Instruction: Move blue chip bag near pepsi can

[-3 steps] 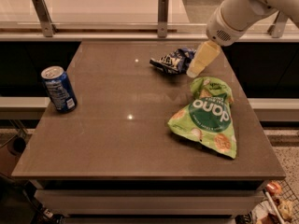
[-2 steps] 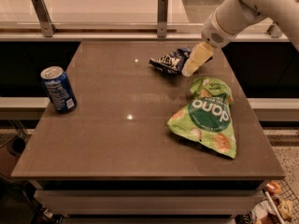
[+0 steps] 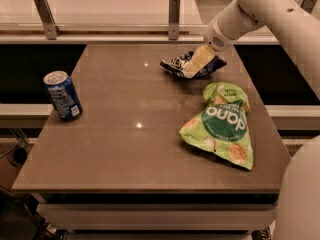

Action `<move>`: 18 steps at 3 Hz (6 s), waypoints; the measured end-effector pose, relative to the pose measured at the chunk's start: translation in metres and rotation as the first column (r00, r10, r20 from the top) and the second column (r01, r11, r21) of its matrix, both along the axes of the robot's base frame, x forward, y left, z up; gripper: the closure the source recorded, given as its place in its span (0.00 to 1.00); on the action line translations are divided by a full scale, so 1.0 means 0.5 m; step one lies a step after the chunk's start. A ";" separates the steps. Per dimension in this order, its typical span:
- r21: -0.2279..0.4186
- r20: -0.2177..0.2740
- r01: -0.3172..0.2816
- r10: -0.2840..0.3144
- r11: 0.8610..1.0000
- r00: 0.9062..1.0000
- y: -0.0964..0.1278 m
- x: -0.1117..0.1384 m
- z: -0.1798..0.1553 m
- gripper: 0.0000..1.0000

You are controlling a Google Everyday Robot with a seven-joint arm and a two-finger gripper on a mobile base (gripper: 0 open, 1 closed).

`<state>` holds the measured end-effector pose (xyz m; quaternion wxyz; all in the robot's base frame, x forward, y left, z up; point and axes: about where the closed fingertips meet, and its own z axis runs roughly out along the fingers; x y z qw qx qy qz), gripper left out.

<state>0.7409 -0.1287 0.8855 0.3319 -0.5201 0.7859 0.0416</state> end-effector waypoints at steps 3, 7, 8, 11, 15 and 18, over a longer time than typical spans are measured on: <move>-0.027 -0.065 0.016 -0.017 1.000 0.998 0.018 0.059 -0.090 0.18; -0.027 -0.080 0.006 -0.008 1.000 0.997 0.030 0.061 -0.109 1.00; -0.027 -0.080 0.006 -0.008 1.000 0.997 0.031 0.061 -0.107 1.00; -0.027 -0.080 0.005 -0.008 1.000 0.997 0.031 0.061 -0.106 1.00; -0.027 -0.080 0.005 -0.007 1.000 0.997 0.031 0.061 -0.106 1.00; -0.072 -0.046 -0.052 0.049 0.996 0.998 0.040 0.037 0.045 1.00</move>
Offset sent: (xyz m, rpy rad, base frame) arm 0.0445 -0.0026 -0.0669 -0.0415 0.1167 -0.0455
